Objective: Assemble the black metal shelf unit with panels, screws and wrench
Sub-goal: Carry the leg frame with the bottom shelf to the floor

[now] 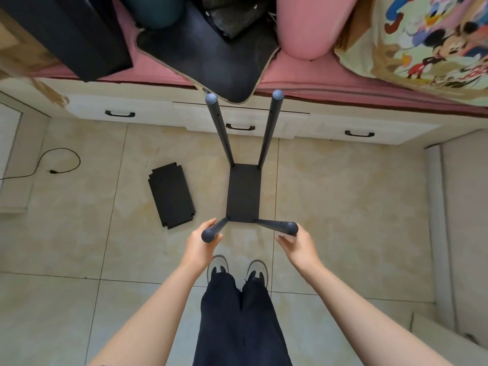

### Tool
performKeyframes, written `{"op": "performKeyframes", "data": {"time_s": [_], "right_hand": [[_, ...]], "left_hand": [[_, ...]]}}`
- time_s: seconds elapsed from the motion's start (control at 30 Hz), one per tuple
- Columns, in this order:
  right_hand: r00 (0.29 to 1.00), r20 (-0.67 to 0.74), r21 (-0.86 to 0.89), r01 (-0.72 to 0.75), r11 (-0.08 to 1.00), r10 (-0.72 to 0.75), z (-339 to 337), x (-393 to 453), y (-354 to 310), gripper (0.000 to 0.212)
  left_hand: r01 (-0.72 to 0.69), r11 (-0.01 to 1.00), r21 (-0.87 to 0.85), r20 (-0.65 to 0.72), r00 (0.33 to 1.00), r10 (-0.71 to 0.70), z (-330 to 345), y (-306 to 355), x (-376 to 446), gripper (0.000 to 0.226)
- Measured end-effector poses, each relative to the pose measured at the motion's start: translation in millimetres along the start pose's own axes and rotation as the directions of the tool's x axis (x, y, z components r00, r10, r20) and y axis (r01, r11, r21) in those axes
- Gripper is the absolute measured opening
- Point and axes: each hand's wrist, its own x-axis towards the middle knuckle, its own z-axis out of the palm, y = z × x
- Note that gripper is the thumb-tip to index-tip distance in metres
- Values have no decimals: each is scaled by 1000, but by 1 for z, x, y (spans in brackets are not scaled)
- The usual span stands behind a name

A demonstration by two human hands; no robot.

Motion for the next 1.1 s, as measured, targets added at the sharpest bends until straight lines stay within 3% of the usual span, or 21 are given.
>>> {"op": "performKeyframes", "data": {"time_s": [0.3, 0.63, 0.87, 1.1], "right_hand": [[987, 128, -10, -98, 995, 99, -4, -100, -48, 40], [935, 298, -248, 269, 931, -190, 48, -220, -125, 28], [853, 437, -383, 463, 799, -285, 122, -291, -163, 24], [741, 593, -410, 615, 673, -317, 243, -374, -184, 26]], "left_hand": [[-38, 987, -157, -139, 990, 16, -37, 23, -108, 31], [-73, 960, -270, -278, 961, -5, -106, -2, -240, 15], [-92, 908, -409, -497, 857, -138, -188, -74, -323, 16], [-105, 875, -473, -645, 717, -263, -266, -179, -401, 19]]}}
